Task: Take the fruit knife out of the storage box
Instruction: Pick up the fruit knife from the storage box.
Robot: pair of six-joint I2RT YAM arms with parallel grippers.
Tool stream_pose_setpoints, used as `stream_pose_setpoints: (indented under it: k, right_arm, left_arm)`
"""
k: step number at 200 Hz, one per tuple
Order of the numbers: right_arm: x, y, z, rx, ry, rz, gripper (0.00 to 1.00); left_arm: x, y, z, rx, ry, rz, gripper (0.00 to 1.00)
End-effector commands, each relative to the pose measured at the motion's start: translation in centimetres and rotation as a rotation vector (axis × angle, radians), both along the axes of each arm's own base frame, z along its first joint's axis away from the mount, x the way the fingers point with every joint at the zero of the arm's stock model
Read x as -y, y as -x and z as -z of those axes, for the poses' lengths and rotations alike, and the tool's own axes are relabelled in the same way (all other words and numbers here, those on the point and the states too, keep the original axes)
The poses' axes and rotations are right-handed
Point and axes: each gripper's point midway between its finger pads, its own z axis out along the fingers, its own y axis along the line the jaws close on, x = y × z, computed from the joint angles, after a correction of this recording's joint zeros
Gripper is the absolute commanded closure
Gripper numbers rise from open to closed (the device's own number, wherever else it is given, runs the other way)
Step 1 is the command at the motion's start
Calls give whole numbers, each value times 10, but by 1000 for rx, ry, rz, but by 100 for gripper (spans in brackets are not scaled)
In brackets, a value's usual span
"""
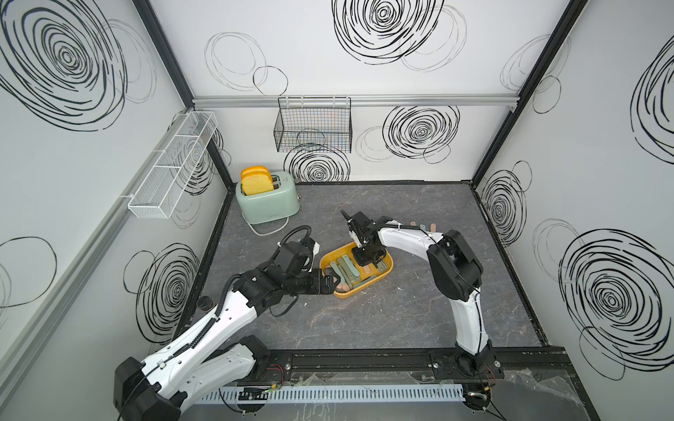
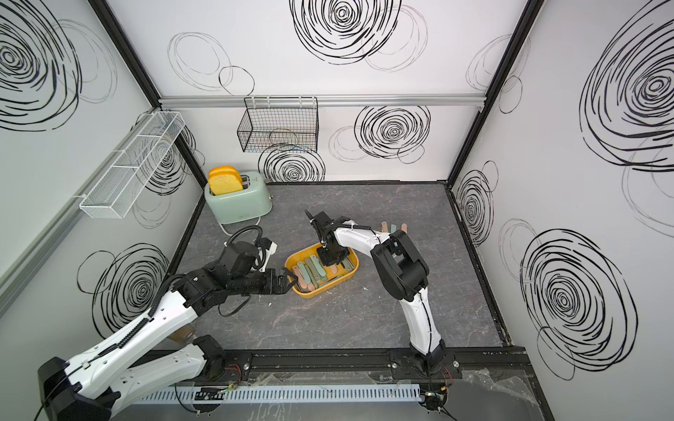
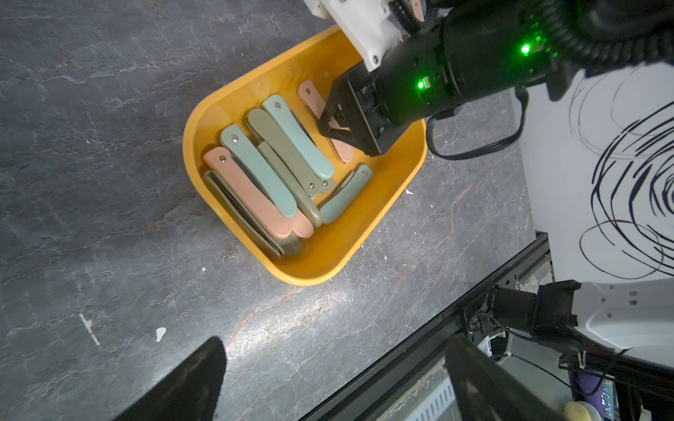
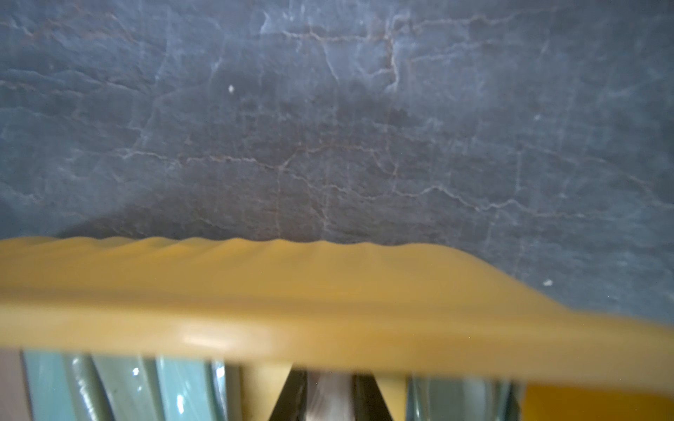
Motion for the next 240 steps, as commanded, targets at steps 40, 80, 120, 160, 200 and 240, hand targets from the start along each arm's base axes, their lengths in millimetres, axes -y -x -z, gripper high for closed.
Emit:
stream_pose_setpoints:
  k: [40,80,120,160,200,240]
  right_arm:
    - [1,-1,-20,17,12,15,85]
    - [2,-1,-31,27,5,17,87]
    - [1,0,-41,35,-8,23,87]
    - [0,-5,-60,63,-18,24,87]
    - [0,-15,-84,99,-37,35,86]
    - [14,-36,-107,132,-61,80,86]
  left_arm:
    - [4,-11,-14,48,33,4,2]
    - [7,-14,-16,53,39,5,2]
    - [10,-19,-21,63,47,7,2]
    - [16,-28,-27,76,50,15,2]
    - [26,-41,-35,89,60,19,2]
    - [39,-60,-43,103,81,21,2]
